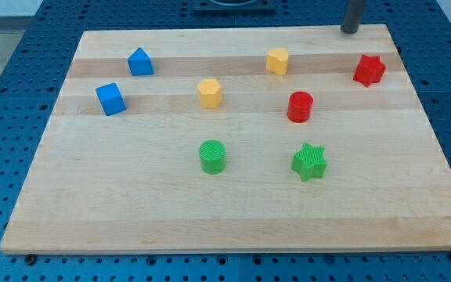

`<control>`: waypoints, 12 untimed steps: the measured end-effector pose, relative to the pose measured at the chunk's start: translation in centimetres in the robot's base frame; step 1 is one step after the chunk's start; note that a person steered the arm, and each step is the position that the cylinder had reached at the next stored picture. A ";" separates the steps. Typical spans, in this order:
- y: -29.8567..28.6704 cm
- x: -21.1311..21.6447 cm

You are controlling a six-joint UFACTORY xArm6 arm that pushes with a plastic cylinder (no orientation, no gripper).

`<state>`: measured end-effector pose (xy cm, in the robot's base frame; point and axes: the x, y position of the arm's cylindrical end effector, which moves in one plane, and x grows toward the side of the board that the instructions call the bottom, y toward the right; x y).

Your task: Place the red star to the bottom of the blue triangle

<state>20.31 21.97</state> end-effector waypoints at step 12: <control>3.4 12.7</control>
<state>32.99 25.34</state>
